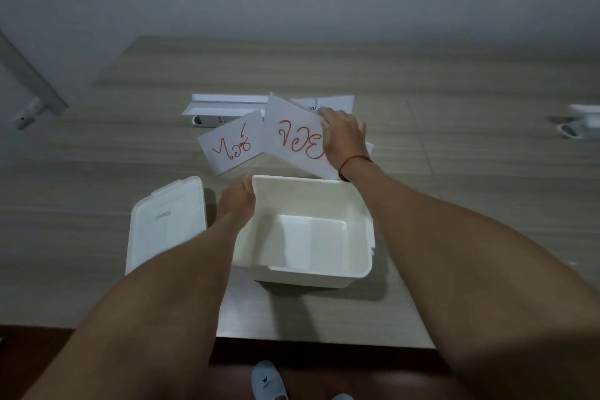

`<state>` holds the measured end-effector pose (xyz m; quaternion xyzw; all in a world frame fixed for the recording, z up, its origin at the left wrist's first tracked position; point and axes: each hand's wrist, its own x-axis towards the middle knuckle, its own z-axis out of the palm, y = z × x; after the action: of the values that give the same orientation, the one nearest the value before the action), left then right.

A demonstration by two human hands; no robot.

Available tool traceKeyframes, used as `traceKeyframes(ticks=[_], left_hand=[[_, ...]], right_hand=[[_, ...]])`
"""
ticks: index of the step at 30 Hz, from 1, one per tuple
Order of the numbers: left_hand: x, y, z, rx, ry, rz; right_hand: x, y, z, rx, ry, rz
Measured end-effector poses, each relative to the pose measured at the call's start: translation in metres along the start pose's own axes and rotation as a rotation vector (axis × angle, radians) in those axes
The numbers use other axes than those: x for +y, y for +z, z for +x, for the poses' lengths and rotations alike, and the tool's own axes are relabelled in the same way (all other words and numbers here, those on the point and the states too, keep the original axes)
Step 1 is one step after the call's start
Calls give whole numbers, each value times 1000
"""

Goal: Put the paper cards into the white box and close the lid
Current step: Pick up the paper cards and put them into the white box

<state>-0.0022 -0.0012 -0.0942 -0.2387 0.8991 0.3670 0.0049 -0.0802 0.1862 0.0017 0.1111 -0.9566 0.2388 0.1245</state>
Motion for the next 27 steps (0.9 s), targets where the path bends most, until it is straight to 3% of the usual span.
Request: traceKeyframes(ticks=[6, 9, 17, 23, 27], left_hand=[[1, 0, -1, 14, -12, -17], [5, -1, -4, 37, -11, -41], [6, 1, -5, 35, -44, -18], [10, 0, -8, 64, -19, -13], [15, -2, -12, 74, -22, 57]], right_hand=[[-3, -30, -6, 53, 41, 87], [-1, -32, -16, -45, 43, 122], [29, 11, -66, -450, 134, 135], [22, 18, -83, -1002, 212, 93], [15, 6, -81, -1224, 330, 255]])
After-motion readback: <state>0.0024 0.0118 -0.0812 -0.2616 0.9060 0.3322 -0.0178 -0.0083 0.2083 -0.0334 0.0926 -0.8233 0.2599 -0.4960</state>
